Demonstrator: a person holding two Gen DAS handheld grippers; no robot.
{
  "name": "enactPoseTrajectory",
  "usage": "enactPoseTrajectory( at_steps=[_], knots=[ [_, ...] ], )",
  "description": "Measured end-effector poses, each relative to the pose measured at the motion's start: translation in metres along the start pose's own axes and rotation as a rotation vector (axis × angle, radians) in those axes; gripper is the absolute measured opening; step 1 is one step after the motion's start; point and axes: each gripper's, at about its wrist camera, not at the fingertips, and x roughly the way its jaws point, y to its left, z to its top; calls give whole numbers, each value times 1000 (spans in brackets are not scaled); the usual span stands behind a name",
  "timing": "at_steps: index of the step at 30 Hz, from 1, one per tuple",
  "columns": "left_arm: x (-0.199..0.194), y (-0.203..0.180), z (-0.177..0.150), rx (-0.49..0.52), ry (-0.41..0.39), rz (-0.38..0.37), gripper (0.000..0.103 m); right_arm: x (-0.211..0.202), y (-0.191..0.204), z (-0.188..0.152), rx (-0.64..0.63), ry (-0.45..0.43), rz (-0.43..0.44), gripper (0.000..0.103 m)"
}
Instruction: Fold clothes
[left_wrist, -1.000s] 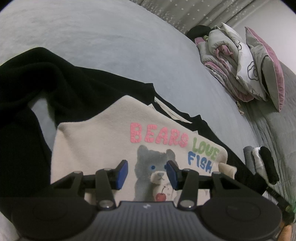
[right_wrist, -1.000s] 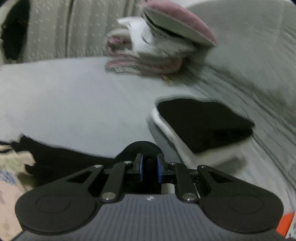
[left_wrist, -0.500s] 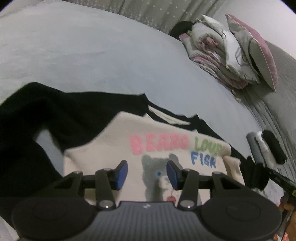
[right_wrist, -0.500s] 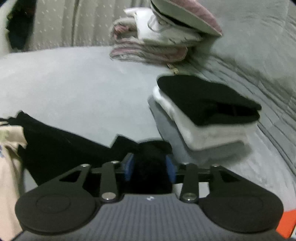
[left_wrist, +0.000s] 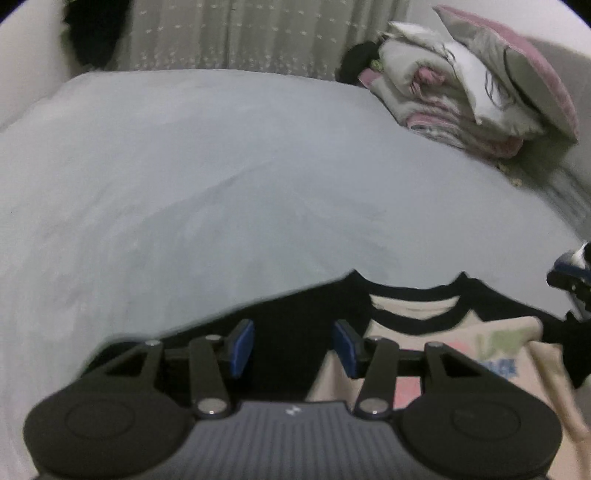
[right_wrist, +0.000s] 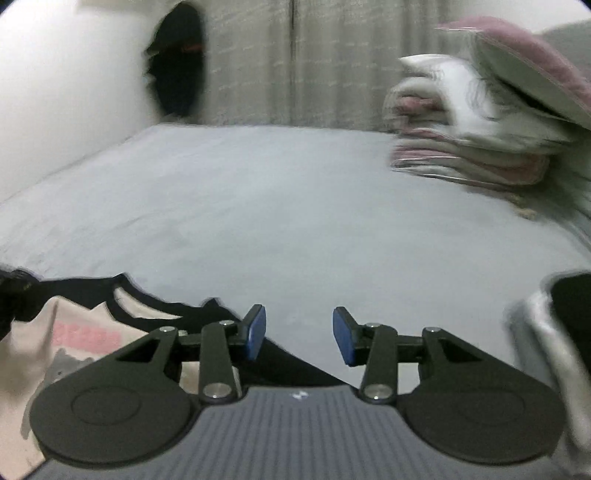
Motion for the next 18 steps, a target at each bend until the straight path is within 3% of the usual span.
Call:
enactPoseTrajectory(
  at_steps=[6,9,14,16,18],
  knots=[
    [32,4,17,127,51,-80,49,50,15,16,-51,68,113,45],
    [51,6,16,142,108,-98,50,65,13,12,-73,105,138,45],
    [58,20,6,38,21,-148,49,76,8,-21,-33,142,175,45],
    [57,15,-4,111,-20,-149,49,75,10,-27,-69,133,196,46],
    [56,12,-3,148,-9,-137,49,74,11,-23,-72,144,220,46]
  ],
)
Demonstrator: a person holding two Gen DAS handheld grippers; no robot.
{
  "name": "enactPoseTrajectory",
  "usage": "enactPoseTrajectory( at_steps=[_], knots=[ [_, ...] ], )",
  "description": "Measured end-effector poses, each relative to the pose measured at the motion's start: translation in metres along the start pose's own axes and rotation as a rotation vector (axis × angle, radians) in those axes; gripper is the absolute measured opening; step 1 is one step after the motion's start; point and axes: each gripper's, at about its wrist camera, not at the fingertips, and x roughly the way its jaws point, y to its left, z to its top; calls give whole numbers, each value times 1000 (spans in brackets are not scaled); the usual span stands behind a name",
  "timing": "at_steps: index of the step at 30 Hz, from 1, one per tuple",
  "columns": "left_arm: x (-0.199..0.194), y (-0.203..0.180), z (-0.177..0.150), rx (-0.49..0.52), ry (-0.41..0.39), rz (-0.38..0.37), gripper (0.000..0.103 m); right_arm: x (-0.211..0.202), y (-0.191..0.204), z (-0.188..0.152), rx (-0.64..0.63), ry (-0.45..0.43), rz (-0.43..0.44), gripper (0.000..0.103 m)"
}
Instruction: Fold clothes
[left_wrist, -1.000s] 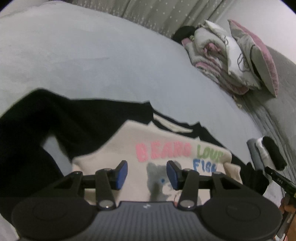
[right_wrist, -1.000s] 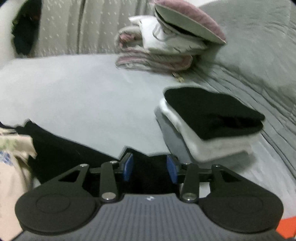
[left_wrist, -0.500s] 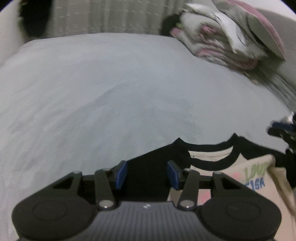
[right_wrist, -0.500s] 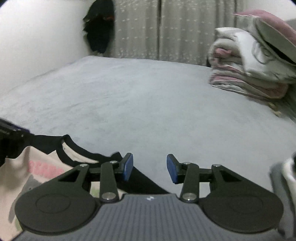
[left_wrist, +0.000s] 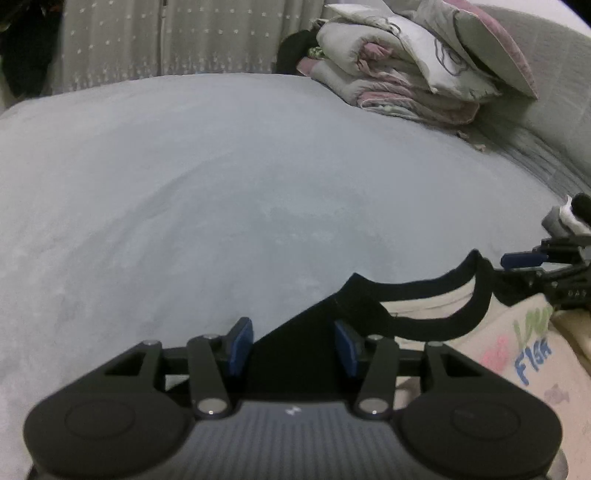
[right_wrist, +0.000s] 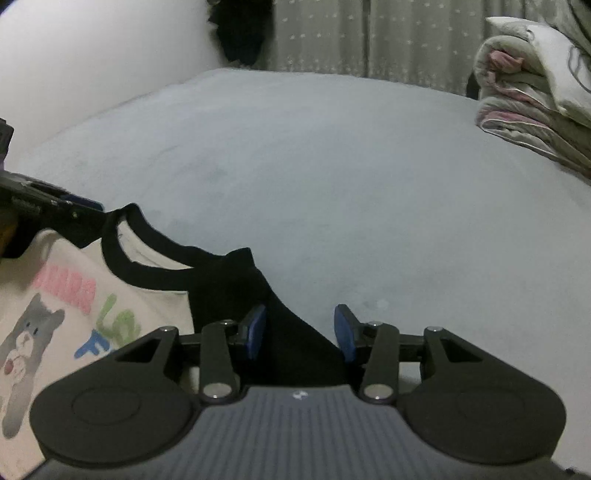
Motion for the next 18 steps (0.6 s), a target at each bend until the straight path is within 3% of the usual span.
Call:
enactPoseTrajectory(
  at_steps=[2,4,6,7,10,14,17,18],
  knots=[
    [-1,-1,-1,10,2,3,48,-1,2,3,-9,12,21,41],
    [-4,1,-2,20,-3,-2,38,-2,8,3,-35,22,29,37],
    [-6,6,0,2,-3,-28,7,-4,12,3,-61,29,36,31],
    [-6,8,0,-11,-3,-49,5,-5,14,3,-71,29,41,30],
    [-4,8,-1,-8,-5,-53,5,-6,15,0,-87,27,50,24],
    [-3,1,3,11,-12,-28,5,-7,21,1,-130,21,8,6],
    [-4,-4,2,60,-12,25,12,-8,26,2,-149,-4,-63,4],
    [-4,-6,2,77,-12,43,24,-8,28,3,-153,-14,-86,4]
  ],
)
